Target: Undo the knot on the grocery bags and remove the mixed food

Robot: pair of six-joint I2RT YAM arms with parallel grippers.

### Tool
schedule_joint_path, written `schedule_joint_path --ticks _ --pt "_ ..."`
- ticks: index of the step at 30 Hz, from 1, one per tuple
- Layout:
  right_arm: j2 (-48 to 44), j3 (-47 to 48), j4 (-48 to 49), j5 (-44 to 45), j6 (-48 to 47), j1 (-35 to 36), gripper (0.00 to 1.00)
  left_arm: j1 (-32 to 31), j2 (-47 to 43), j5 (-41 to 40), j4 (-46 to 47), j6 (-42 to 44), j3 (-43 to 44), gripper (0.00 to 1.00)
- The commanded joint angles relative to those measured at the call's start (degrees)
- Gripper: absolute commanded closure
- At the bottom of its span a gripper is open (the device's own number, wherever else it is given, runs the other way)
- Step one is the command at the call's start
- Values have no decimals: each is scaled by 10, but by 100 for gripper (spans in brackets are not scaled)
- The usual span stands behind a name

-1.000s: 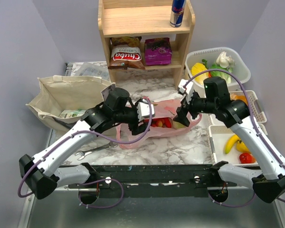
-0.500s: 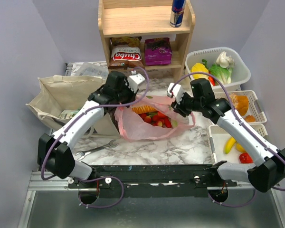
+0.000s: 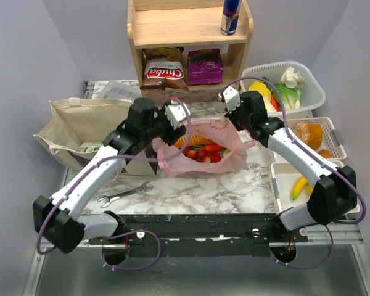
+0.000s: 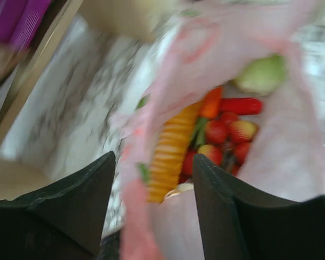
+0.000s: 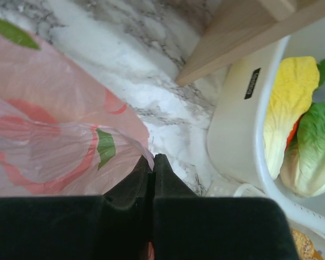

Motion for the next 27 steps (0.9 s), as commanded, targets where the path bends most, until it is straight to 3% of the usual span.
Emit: schedule_joint_path --ticks 1,7,14,17,23,27 --pt "22 43 13 25 67 -6 99 -89 -69 98 22 141 -27 46" --pt "30 59 13 44 103 -7 99 -152 35 9 -9 185 -7 71" --pt "18 64 49 108 128 -21 99 -151 186 -83 38 196 23 71" --pt "11 62 63 99 127 -31 99 -149 236 -114 49 189 47 67" --pt "11 30 52 56 119 -36 99 -140 293 -166 99 228 62 41" --pt "20 17 52 49 125 -41 99 -134 334 -180 89 235 76 37"
